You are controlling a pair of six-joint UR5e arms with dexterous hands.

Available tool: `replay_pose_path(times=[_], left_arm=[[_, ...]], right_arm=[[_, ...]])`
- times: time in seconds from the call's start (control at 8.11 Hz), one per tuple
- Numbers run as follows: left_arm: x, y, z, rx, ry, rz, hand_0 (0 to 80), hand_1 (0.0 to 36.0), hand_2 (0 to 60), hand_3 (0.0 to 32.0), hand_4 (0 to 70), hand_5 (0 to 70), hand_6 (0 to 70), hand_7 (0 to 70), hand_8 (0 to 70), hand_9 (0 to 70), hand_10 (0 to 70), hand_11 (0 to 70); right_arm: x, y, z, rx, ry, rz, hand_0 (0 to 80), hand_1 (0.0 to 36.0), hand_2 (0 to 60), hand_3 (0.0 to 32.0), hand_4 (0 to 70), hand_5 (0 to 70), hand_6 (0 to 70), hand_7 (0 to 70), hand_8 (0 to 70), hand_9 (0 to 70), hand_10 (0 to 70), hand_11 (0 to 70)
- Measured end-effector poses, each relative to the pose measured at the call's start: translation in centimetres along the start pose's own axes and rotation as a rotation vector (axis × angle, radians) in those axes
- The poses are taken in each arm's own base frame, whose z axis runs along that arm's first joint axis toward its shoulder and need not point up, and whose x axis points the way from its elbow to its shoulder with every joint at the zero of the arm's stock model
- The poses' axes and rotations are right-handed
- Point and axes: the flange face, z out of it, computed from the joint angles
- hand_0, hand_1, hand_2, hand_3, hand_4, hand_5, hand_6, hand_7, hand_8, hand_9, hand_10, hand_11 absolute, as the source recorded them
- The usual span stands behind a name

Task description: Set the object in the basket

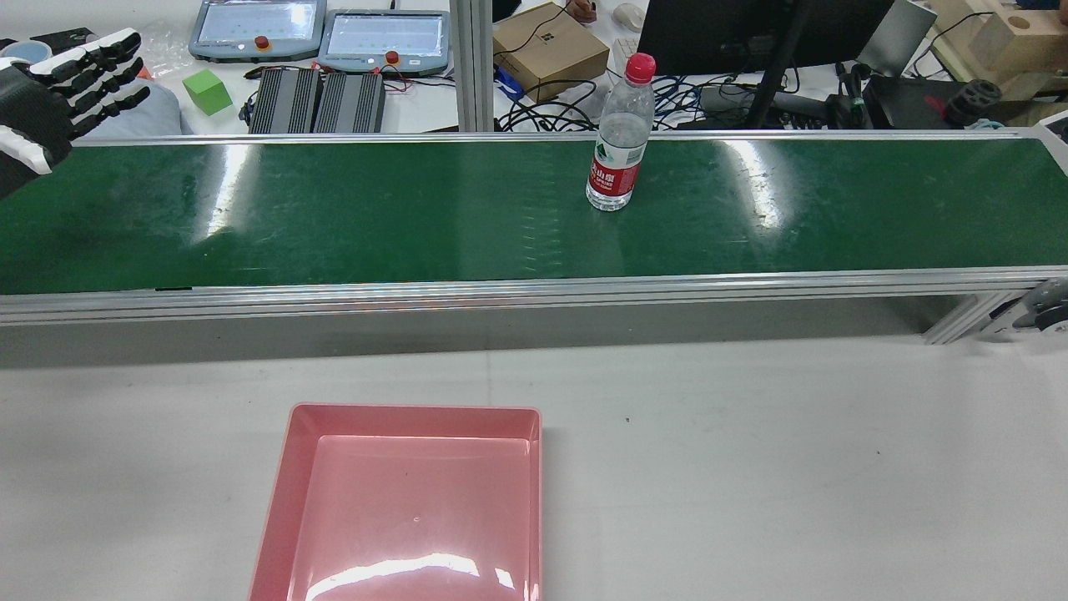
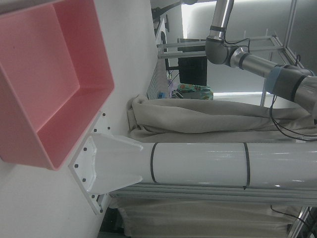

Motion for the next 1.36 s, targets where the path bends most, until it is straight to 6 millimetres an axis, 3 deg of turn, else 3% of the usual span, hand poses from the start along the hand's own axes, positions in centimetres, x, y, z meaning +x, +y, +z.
replay_pose_path(times=[1.36], left_arm=[[0.18, 0.20, 0.05, -0.004, 0.003, 0.001, 48.5, 2.1, 0.0, 0.0, 9.4, 2.7, 0.0, 0.0, 0.4, 0.0, 3.3, 5.6]], right_arm=[[0.00, 0.00, 0.00, 0.000, 0.000, 0.000, 0.0, 0.0, 0.0, 0.0, 0.0, 0.0, 0.0, 0.0, 0.0, 0.0, 0.0, 0.0]])
